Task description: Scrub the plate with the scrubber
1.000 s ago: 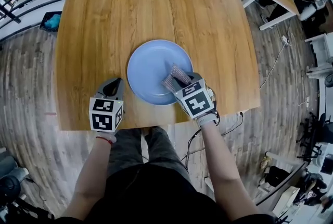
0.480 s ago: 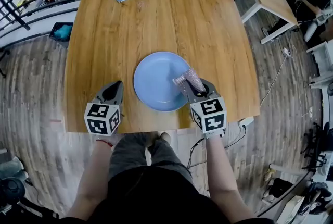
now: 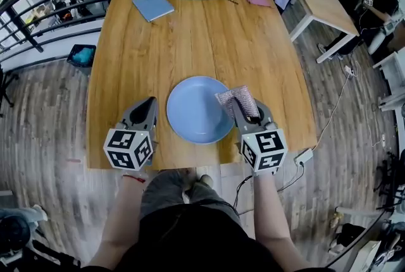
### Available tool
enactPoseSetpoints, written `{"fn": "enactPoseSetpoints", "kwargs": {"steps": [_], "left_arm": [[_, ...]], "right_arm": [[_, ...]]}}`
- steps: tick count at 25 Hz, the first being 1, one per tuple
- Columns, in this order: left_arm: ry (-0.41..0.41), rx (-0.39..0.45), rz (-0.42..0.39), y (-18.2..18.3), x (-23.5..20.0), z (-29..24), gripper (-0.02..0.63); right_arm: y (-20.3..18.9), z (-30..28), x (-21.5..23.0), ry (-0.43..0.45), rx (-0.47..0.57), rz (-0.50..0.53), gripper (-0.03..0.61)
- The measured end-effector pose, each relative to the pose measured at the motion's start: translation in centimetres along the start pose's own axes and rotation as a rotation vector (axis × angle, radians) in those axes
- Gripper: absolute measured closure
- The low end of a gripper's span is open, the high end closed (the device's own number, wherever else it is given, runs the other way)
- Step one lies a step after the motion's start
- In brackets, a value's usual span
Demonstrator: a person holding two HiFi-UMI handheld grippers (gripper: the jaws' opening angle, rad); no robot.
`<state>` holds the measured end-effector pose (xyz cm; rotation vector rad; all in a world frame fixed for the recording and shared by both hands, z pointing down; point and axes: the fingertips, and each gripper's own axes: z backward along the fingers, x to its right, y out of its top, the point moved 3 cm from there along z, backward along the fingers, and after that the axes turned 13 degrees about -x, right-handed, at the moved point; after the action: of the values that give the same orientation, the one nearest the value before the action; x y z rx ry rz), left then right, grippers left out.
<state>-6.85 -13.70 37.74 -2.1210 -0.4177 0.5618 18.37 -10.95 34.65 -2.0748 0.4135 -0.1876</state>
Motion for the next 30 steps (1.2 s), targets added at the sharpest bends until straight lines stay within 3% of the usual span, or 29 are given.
{"fn": "enactPoseSetpoints", "kwargs": {"steps": [13, 30], "left_arm": [[-0.044, 0.149, 0.034, 5.5, 1.1, 3.5, 0.618], [-0.128, 0.206, 0.016, 8.5, 3.0, 5.2, 0.618]], "right_arm": [[4.6, 3.5, -0.1, -0.012, 0.18, -0.05, 0.505], [7.2, 5.8, -0.9, -0.025, 0.31, -0.047, 0.505]]}}
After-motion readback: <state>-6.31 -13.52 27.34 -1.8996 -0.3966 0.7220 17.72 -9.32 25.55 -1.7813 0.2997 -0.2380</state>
